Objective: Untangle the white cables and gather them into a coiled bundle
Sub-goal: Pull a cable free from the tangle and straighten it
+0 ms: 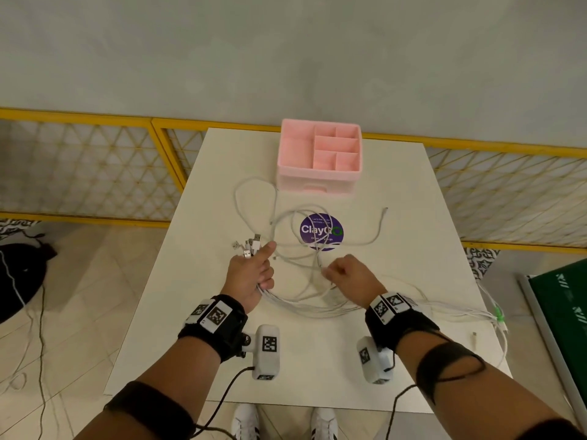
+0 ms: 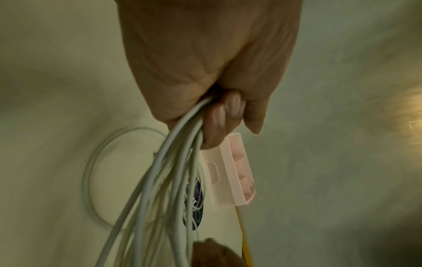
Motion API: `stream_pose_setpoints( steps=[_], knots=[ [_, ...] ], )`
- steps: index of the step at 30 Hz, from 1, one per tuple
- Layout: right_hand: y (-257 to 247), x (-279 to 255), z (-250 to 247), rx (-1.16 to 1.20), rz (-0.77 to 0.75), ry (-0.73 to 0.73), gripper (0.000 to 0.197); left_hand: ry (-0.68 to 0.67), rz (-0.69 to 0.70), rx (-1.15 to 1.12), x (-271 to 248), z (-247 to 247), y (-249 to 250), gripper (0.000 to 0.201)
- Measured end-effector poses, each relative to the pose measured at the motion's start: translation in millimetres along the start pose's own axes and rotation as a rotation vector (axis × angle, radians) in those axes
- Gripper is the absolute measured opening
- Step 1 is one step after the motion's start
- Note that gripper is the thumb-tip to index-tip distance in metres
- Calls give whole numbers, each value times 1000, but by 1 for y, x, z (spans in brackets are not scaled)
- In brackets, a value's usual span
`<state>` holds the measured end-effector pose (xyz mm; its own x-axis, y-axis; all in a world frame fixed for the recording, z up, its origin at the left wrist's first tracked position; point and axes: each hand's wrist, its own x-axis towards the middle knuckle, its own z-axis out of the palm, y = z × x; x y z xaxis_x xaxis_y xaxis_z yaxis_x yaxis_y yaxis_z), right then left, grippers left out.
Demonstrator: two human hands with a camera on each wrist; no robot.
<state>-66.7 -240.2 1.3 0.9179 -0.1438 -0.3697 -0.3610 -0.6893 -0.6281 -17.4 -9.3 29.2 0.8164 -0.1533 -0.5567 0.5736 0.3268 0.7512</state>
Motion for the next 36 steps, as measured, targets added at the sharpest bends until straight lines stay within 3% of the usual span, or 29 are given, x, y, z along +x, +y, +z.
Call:
stream_pose_setpoints(
  steps=[2, 4, 5, 6, 8, 11, 13, 16, 21, 27, 32, 36],
  knots=[
    [-5, 12, 9, -210, 19, 65, 39, -22, -6, -1, -3, 0, -4, 39],
    [-15, 21, 14, -217, 156, -29, 60, -35, -17, 0, -4, -1, -7, 31],
    [-20, 23, 16, -145, 225, -89, 61, -37, -24, 0, -5, -2, -7, 26],
    [-24, 26, 18, -38, 271, -127, 51, -35, -29, -4, -6, -4, -8, 21],
    [-31, 28, 20, 176, 297, -129, 13, -15, -39, -7, -5, -7, -8, 19],
    [-44, 32, 18, 451, 289, -45, 14, 38, -53, -19, -2, -11, -8, 17],
    [-60, 23, 12, 578, 250, -80, 10, 69, -67, -53, 1, -13, -8, 16],
    [-79, 5, 2, 661, 111, -162, 19, 90, -78, -121, 5, -12, -8, 13],
    [-79, -18, 3, 503, -63, -216, 13, 104, -68, -143, 9, -3, -4, 14],
    [-62, -33, 11, 546, -184, -281, 19, 232, -63, -59, 22, -1, -6, 27],
    [-50, -33, 13, 448, -199, -331, 20, 214, -15, 16, 26, 1, -3, 19],
    [-47, -14, 7, 302, -99, -195, 25, 122, 92, 9, 19, 8, 10, 14]
  ],
)
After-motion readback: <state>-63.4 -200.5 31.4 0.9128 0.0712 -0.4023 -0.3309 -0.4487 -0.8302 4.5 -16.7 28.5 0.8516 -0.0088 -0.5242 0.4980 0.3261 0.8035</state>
